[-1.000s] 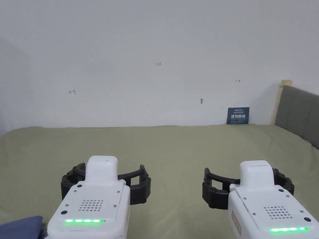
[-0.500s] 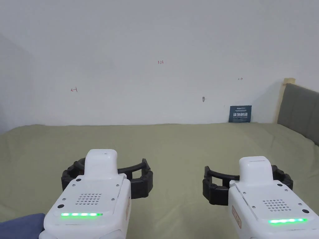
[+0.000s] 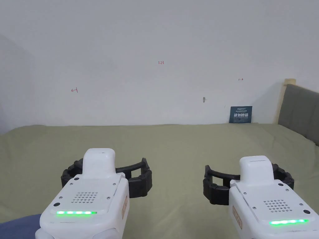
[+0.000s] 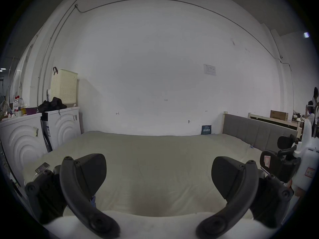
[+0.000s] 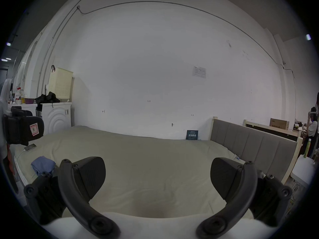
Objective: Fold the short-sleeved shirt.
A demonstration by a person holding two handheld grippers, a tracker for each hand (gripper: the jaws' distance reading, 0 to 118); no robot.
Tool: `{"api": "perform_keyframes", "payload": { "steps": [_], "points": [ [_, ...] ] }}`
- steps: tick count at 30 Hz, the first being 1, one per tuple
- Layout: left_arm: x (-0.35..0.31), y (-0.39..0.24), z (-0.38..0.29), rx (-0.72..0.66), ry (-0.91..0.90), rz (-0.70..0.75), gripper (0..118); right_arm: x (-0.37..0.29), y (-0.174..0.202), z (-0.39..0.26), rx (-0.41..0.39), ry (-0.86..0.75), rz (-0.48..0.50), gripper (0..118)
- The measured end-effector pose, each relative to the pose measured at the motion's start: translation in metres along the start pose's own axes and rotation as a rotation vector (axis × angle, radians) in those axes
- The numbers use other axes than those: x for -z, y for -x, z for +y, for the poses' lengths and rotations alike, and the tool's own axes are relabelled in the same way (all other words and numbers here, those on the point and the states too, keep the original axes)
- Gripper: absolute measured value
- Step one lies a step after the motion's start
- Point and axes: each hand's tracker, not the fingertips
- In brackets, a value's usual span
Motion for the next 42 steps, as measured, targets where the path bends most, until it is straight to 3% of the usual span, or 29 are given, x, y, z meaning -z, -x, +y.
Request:
{"api": "perform_keyframes", "payload": {
  "steps": [29, 42],
  "points": [
    [0.004, -0.008, 0.023, -0.022, 0.129, 0.003, 118, 0.001, -0.004, 0.008, 0.015, 0.003, 0.008, 118],
    [0.000, -0.010, 0.025, 0.010, 0.107, 0.018, 118, 0.001, -0.008, 0.009, 0.012, -0.002, 0.010, 118]
  ]
}}
